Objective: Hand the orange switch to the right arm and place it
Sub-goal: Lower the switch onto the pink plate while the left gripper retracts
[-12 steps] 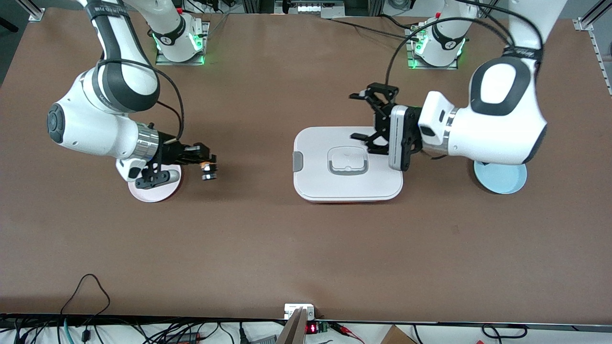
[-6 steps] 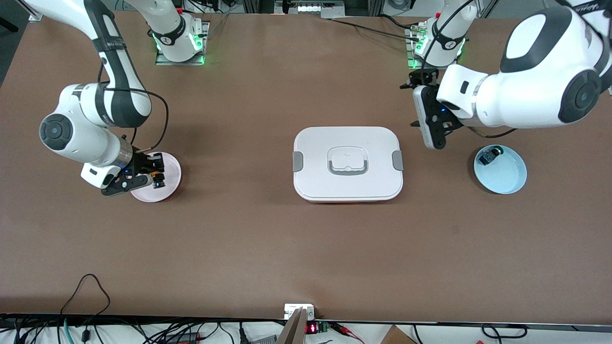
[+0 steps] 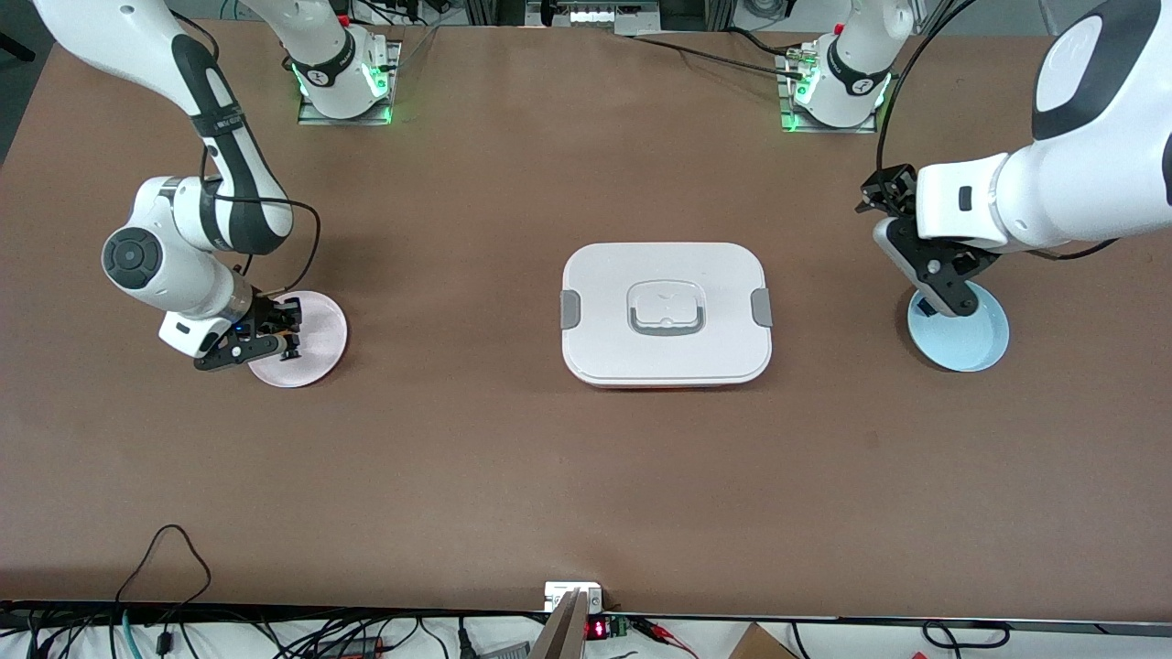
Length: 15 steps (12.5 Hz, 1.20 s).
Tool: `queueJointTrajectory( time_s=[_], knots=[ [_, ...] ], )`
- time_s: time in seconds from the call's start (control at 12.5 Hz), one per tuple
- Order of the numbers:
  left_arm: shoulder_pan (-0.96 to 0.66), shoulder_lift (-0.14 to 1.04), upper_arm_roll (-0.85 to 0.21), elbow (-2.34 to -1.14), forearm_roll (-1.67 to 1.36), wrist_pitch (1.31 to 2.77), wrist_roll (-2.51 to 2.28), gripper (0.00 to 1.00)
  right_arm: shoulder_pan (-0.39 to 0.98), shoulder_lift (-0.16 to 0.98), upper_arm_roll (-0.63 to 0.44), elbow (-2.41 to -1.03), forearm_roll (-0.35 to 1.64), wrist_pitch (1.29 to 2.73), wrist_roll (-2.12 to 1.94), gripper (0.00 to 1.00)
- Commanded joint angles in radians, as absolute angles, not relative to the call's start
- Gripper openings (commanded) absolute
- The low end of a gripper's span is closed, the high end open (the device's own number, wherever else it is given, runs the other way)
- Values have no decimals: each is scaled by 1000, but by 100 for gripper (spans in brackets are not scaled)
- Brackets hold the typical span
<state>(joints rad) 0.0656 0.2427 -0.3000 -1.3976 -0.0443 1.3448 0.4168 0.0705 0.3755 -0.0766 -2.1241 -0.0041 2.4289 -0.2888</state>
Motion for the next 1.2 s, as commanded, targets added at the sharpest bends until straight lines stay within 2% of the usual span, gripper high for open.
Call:
queueJointTrajectory(
  time_s=[0.0, 0.16, 0.24, 0.32, 0.4, 0.48, 0.56, 0.72, 0.88, 1.12],
  knots=[
    [55, 224, -302, -1374, 52, 1327, 336, 100, 46, 400, -64, -2164, -18, 2518, -293, 1],
    [49, 157, -261, -1411, 49, 1385, 301, 100, 41, 410, -64, -2169, -17, 2526, -290, 2],
    [14, 100, -211, -1478, 49, 1443, 226, 100, 37, 411, -64, -2171, -17, 2528, -290, 4],
    [-10, 56, -180, -1539, 51, 1506, 148, 100, 37, 413, -64, -2171, -17, 2530, -288, 14],
    [-12, 2, -164, -1605, 51, 1544, 53, 100, 37, 416, -64, -2171, -15, 2530, -288, 45],
    [-12, -35, -149, -1656, 51, 1586, -30, 100, 35, 416, -64, -2168, -15, 2528, -288, 89],
    [-11, -49, -140, -1678, 51, 1606, -79, 100, 31, 410, -63, -2163, -15, 2523, -288, 100],
    [-8, -45, -103, -1687, 49, 1615, -77, 100, 35, 370, -63, -2154, -14, 2510, -290, 100],
    [-5, -28, -92, -1671, 40, 1615, -77, 100, 40, 319, -60, -2126, -14, 2438, -284, 100],
    [-6, -18, -101, -1649, 40, 1618, -87, 100, 72, 256, -57, -1973, -18, 2179, -241, 100]
  ],
)
